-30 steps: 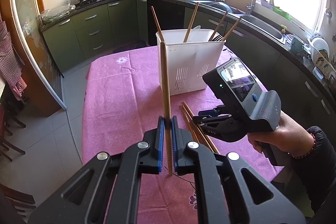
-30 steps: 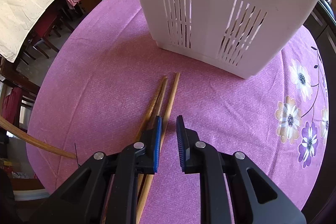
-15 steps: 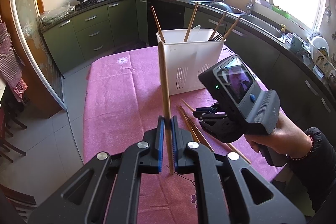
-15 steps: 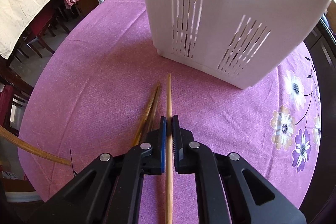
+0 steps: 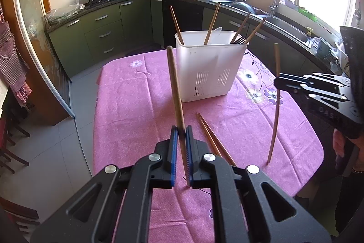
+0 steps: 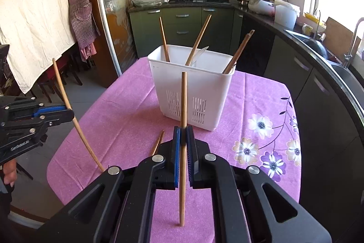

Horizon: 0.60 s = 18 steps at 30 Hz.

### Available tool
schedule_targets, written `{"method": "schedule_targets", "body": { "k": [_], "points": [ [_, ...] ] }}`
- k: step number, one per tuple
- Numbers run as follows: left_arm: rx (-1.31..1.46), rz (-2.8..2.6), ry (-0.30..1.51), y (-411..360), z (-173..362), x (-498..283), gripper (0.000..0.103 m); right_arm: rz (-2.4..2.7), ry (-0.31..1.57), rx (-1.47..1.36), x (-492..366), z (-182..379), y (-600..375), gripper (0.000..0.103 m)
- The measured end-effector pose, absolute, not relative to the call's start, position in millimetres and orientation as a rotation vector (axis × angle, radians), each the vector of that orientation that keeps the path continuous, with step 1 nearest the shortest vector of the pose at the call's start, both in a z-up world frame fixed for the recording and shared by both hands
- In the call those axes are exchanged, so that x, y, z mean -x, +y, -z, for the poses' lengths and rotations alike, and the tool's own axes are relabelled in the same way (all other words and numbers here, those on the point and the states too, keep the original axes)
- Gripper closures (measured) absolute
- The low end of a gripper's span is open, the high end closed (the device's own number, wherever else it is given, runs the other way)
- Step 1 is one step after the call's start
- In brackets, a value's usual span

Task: Organize utensils
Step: 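Lift the chopstick upright with the left gripper while the right gripper grasps another chopstick, then lower both held chopsticks into the white holder and open both grippers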

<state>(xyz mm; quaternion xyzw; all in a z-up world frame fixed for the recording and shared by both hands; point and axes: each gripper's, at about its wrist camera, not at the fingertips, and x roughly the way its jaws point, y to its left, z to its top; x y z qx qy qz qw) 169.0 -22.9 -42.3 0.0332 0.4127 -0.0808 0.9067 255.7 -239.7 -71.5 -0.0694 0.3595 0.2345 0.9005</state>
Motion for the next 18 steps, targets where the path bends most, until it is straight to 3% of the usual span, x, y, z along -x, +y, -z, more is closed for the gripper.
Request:
{"method": "schedule_targets", "body": {
  "k": [9, 18],
  "points": [
    [-0.086, 0.163, 0.85, -27.9, 40.8, -162.8, 0.096, -0.491, 0.645, 0.082, -184.1, 50.1, -291.7, 0.097],
    [-0.097, 0.16, 0.853, -32.2, 39.6, -160.7, 0.096, -0.495, 0.628, 0.052, -165.9, 52.0, -306.4, 0.096]
  ]
}}
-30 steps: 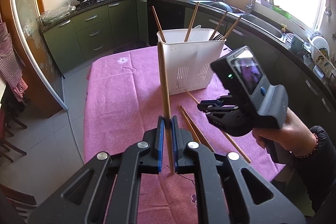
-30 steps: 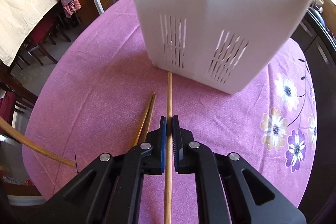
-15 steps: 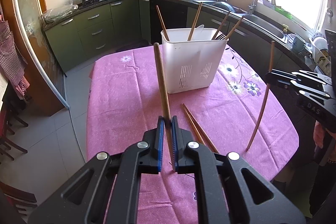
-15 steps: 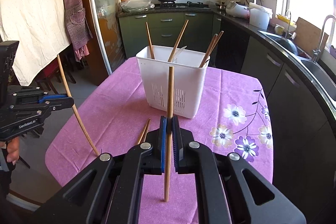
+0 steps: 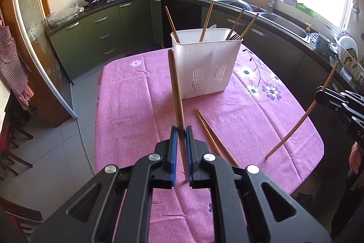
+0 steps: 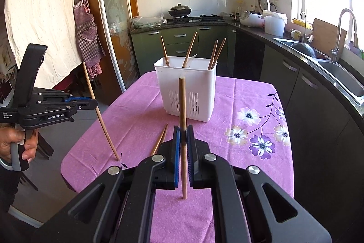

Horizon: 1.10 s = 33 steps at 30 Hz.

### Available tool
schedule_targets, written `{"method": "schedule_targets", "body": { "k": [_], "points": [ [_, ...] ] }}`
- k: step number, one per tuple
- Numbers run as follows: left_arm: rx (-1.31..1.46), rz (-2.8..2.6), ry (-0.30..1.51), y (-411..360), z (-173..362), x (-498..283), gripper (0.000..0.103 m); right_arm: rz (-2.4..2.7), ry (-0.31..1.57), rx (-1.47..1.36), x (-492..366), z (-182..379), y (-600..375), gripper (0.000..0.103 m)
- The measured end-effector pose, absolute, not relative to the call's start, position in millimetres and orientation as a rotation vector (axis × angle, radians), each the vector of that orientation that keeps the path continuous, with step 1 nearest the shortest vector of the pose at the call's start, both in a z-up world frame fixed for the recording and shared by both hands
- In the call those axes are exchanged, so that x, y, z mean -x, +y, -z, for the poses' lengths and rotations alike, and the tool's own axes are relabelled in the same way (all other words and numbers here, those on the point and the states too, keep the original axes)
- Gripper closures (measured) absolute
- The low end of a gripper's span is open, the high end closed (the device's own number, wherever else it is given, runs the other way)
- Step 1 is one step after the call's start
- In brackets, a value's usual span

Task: Organize utensils
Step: 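Lower both held chopsticks into the white holder and open both grippers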

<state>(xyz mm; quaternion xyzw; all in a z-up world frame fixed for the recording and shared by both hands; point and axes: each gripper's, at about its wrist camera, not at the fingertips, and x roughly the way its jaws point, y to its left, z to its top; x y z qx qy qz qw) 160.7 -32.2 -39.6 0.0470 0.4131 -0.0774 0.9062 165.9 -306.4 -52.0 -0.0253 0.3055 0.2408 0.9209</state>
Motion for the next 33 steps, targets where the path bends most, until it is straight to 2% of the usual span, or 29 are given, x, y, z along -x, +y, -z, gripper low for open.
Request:
{"method": "schedule_targets", "body": {
  "k": [22, 33],
  "points": [
    [-0.112, 0.177, 0.826, -35.5, 21.7, -156.9, 0.096, -0.525, 0.594, 0.065, -171.1, 30.7, -298.2, 0.097],
    [-0.117, 0.239, 0.751, -50.6, -51.3, -178.9, 0.096, -0.598, 0.509, 0.074, -207.4, -48.5, -278.0, 0.097]
  ]
}}
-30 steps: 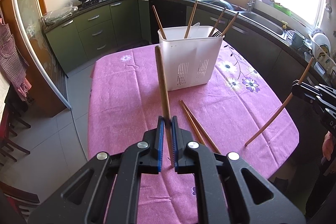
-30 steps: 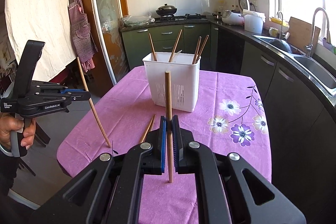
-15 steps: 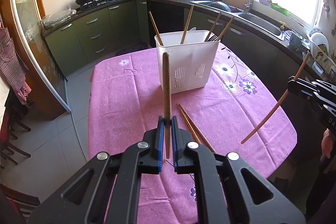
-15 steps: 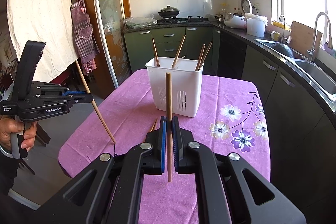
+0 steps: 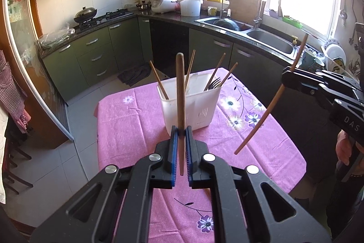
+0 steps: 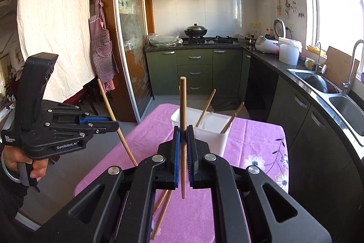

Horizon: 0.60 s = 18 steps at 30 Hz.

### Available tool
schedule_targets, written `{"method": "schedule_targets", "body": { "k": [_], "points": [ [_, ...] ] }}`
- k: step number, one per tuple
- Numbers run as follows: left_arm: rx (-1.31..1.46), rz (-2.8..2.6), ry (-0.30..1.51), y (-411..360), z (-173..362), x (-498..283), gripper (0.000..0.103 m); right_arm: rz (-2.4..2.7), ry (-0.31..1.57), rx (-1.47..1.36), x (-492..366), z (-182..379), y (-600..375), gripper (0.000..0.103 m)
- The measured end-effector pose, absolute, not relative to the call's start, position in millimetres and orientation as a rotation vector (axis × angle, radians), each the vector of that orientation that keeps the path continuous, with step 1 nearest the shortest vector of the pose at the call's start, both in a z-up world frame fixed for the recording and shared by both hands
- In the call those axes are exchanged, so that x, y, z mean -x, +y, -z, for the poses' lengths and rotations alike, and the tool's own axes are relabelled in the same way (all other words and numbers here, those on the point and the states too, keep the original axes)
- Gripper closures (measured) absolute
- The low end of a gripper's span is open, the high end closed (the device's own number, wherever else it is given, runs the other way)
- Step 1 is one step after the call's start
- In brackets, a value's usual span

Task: Organize utensils
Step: 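Lower both held chopsticks into the white holder and open both grippers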

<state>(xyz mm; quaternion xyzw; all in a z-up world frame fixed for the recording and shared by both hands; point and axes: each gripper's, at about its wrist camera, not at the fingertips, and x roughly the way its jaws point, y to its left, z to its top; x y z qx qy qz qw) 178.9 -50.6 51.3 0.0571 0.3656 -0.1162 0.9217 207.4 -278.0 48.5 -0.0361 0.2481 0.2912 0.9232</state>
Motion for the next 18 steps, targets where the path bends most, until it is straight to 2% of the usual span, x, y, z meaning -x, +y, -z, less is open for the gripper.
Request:
{"method": "schedule_targets", "body": {
  "k": [10, 14, 18],
  "points": [
    [-0.094, 0.239, 0.572, -64.6, -128.6, -236.6, 0.096, -0.557, 0.37, 0.038, -277.8, -125.6, -266.6, 0.097],
    [-0.095, 0.215, 0.551, -71.1, -126.7, -271.8, 0.096, -0.515, 0.38, 0.034, -320.0, -124.7, -263.3, 0.097],
    [-0.081, 0.203, 0.613, -73.6, -98.8, -311.2, 0.096, -0.503, 0.442, 0.022, -361.3, -99.3, -260.8, 0.097]
  ]
}}
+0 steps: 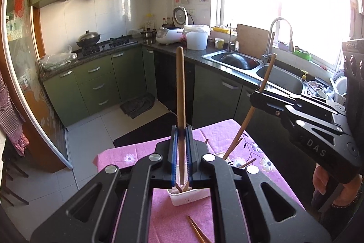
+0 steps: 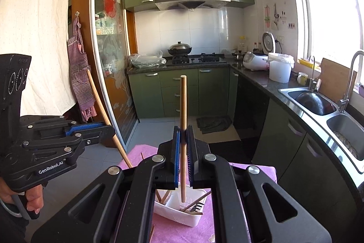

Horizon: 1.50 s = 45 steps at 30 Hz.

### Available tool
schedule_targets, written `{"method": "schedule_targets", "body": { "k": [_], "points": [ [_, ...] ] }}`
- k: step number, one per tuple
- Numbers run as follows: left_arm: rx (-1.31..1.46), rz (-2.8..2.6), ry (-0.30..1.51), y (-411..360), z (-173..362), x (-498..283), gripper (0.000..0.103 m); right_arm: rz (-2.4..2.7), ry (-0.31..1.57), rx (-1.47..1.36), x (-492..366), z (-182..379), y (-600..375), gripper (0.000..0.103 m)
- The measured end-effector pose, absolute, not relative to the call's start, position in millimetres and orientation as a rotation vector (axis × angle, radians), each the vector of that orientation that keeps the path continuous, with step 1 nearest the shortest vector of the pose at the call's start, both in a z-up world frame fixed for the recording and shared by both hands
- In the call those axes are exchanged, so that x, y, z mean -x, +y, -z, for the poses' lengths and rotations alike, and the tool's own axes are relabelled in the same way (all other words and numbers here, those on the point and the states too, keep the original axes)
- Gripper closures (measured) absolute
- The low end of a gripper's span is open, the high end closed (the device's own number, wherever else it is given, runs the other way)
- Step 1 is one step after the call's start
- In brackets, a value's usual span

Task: Organize utensils
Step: 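Lower both held chopsticks into the white holder and open both grippers, then move the left gripper to the last two chopsticks and grasp one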

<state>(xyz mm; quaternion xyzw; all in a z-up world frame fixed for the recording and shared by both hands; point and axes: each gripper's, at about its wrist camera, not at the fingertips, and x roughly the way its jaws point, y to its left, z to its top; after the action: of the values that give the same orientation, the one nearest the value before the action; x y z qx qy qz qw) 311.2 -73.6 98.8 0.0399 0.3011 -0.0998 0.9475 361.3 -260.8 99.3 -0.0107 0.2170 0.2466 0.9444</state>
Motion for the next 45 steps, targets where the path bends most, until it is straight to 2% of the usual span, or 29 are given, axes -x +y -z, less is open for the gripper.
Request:
{"method": "schedule_targets", "body": {
  "k": [11, 14, 16, 20, 22, 25, 26, 27, 28, 38, 40, 45],
  "points": [
    [-0.086, 0.174, 0.754, -69.2, -34.5, -335.2, 0.096, -0.521, 0.579, 0.026, -393.3, -33.8, -250.4, 0.096],
    [-0.088, 0.169, 0.752, -67.0, -41.0, -325.7, 0.091, -0.529, 0.56, 0.025, -380.6, -40.0, -251.4, 0.096],
    [-0.083, 0.162, 0.735, -63.6, -49.6, -315.2, 0.084, -0.534, 0.532, 0.03, -366.4, -51.9, -253.7, 0.096],
    [-0.083, 0.159, 0.715, -59.8, -63.7, -286.8, 0.084, -0.56, 0.453, 0.035, -323.6, -80.6, -260.5, 0.096],
    [-0.078, 0.167, 0.734, -59.1, -61.1, -271.1, 0.082, -0.57, 0.423, 0.048, -297.6, -89.2, -264.7, 0.092],
    [-0.053, 0.189, 0.803, -58.1, -40.9, -249.6, 0.077, -0.57, 0.427, 0.066, -264.5, -82.4, -274.1, 0.078],
    [-0.048, 0.193, 0.83, -58.4, -30.7, -242.8, 0.076, -0.57, 0.447, 0.07, -257.2, -74.0, -277.1, 0.071],
    [-0.041, 0.193, 0.854, -58.0, -20.2, -237.1, 0.073, -0.568, 0.476, 0.077, -251.6, -62.2, -279.4, 0.069],
    [-0.035, 0.193, 0.882, -58.5, -7.3, -231.7, 0.071, -0.566, 0.513, 0.087, -246.9, -47.5, -281.8, 0.069],
    [0.043, 0.213, 1.211, -75.0, 119.7, -228.1, 0.071, -0.459, 0.871, 0.113, -258.9, 119.4, -307.7, 0.069],
    [0.049, 0.196, 1.247, -78.3, 134.0, -233.5, 0.077, -0.45, 0.905, 0.107, -263.4, 136.3, -312.9, 0.069],
    [0.039, 0.153, 1.295, -83.4, 151.6, -247.5, 0.085, -0.45, 0.941, 0.085, -274.8, 153.0, -320.3, 0.069]
  ]
}}
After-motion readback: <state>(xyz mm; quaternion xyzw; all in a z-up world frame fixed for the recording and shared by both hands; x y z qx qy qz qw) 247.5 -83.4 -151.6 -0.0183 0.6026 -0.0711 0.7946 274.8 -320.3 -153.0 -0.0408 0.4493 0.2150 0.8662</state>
